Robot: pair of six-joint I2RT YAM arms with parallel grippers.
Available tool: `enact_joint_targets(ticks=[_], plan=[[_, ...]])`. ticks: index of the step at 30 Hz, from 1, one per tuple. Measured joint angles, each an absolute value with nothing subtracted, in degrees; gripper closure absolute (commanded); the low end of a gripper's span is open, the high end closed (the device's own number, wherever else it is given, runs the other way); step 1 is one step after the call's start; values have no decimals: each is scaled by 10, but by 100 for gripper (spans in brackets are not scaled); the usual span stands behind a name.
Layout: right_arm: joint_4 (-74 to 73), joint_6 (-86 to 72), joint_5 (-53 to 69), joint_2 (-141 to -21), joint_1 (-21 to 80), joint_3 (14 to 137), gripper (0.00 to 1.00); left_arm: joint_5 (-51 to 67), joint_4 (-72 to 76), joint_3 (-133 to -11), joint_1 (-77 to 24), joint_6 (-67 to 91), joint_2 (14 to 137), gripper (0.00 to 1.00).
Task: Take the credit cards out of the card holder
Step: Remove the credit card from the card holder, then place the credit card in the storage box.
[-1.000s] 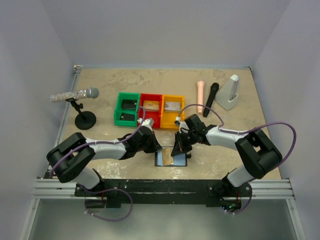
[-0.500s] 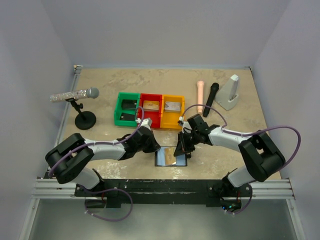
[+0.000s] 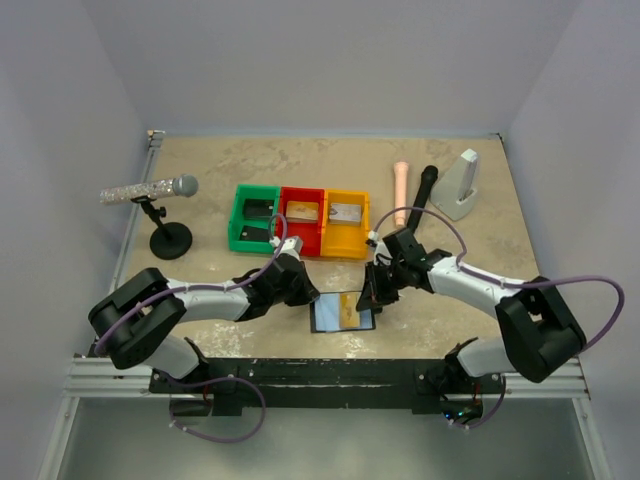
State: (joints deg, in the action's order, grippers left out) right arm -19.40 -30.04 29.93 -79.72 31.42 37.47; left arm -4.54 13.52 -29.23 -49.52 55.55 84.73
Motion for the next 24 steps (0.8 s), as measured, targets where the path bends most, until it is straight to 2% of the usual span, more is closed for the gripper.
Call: enact_joint_targets(ticks=[14, 24], plan=[[-317, -304, 232, -693, 314, 380, 100, -50, 103, -292, -495, 542, 825, 100], [-389, -289, 218, -613, 314, 420, 100, -44, 58, -321, -495, 512, 727, 100]])
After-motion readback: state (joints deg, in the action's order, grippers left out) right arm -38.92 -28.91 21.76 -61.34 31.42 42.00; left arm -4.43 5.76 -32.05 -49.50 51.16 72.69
